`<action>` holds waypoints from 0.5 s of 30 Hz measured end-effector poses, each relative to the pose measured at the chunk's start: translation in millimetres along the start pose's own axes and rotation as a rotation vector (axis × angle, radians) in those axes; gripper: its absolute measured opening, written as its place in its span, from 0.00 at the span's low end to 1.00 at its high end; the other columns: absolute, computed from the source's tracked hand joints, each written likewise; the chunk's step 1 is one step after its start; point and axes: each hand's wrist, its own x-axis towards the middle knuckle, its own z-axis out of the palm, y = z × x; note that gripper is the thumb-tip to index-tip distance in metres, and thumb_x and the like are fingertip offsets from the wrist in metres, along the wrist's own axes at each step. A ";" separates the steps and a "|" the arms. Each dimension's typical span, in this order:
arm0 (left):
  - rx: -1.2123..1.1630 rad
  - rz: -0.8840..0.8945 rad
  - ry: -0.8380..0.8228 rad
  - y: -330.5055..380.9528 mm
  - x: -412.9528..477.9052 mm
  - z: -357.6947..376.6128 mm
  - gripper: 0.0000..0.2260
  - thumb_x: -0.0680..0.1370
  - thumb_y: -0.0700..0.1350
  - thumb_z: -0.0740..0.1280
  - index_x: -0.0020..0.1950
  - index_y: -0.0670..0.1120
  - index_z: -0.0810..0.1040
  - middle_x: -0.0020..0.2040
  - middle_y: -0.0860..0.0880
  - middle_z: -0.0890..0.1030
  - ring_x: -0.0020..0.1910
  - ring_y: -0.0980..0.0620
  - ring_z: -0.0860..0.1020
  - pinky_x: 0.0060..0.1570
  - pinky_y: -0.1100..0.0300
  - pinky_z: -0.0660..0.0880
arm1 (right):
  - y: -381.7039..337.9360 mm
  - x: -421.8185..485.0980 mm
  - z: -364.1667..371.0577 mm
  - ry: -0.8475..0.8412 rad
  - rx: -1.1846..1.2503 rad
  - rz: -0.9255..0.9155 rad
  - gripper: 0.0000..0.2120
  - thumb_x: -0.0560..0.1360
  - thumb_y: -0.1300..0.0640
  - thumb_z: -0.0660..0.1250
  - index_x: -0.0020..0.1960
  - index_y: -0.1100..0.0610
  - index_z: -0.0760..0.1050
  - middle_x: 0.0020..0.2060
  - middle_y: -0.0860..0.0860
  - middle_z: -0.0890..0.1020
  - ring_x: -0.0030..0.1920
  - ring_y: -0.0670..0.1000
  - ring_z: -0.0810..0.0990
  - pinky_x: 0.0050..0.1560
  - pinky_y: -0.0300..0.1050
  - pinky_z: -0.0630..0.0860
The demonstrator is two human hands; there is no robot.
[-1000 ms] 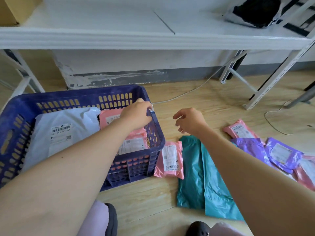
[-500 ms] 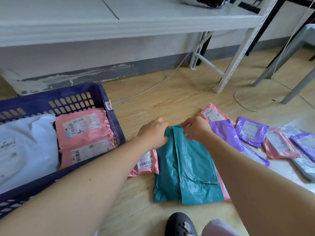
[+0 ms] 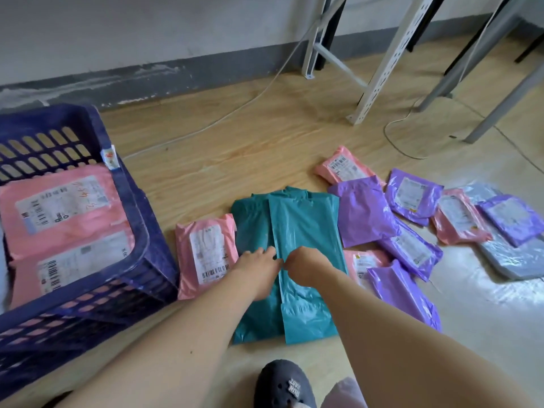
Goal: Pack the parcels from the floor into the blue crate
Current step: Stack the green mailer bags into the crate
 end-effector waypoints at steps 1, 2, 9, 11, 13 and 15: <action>0.039 0.008 -0.024 0.1 3.6 4.1 0.22 0.77 0.39 0.60 0.71 0.46 0.65 0.68 0.44 0.64 0.66 0.43 0.67 0.61 0.49 0.68 | 3.8 3.9 1.6 0.002 -0.014 0.000 0.15 0.75 0.60 0.58 0.59 0.58 0.78 0.57 0.55 0.80 0.58 0.58 0.78 0.57 0.47 0.76; 0.063 0.013 -0.045 0.0 6.8 6.7 0.22 0.77 0.39 0.60 0.71 0.46 0.65 0.68 0.43 0.64 0.66 0.43 0.67 0.61 0.49 0.68 | 7.4 6.1 1.9 0.004 -0.016 0.007 0.16 0.75 0.61 0.58 0.59 0.57 0.78 0.58 0.54 0.80 0.57 0.57 0.79 0.57 0.47 0.76; 0.405 0.141 -0.210 -4.0 30.0 8.7 0.18 0.78 0.42 0.63 0.68 0.47 0.72 0.78 0.47 0.37 0.76 0.46 0.36 0.73 0.43 0.51 | 32.1 18.3 -3.7 -0.042 -0.041 0.066 0.15 0.76 0.60 0.59 0.61 0.58 0.77 0.58 0.57 0.79 0.60 0.58 0.77 0.60 0.50 0.74; 0.448 0.153 -0.253 -4.4 33.6 10.3 0.20 0.79 0.43 0.62 0.71 0.47 0.68 0.78 0.49 0.36 0.76 0.47 0.35 0.73 0.43 0.50 | 37.5 20.3 -4.3 -0.042 -0.042 0.070 0.15 0.76 0.60 0.59 0.61 0.58 0.77 0.58 0.57 0.79 0.60 0.58 0.77 0.60 0.49 0.74; 0.472 0.161 -0.248 -5.3 35.8 13.7 0.24 0.80 0.43 0.60 0.76 0.45 0.60 0.78 0.50 0.37 0.77 0.47 0.36 0.74 0.43 0.50 | 40.9 21.8 -5.4 -0.053 -0.055 0.070 0.15 0.76 0.60 0.59 0.60 0.59 0.77 0.58 0.58 0.79 0.60 0.58 0.77 0.59 0.49 0.74; 0.478 0.160 -0.266 -5.1 36.4 14.4 0.27 0.81 0.42 0.58 0.78 0.44 0.51 0.78 0.51 0.38 0.77 0.48 0.38 0.74 0.44 0.51 | 43.3 22.1 -6.4 -0.064 -0.062 0.073 0.15 0.76 0.60 0.59 0.60 0.59 0.77 0.58 0.58 0.79 0.60 0.59 0.76 0.58 0.49 0.74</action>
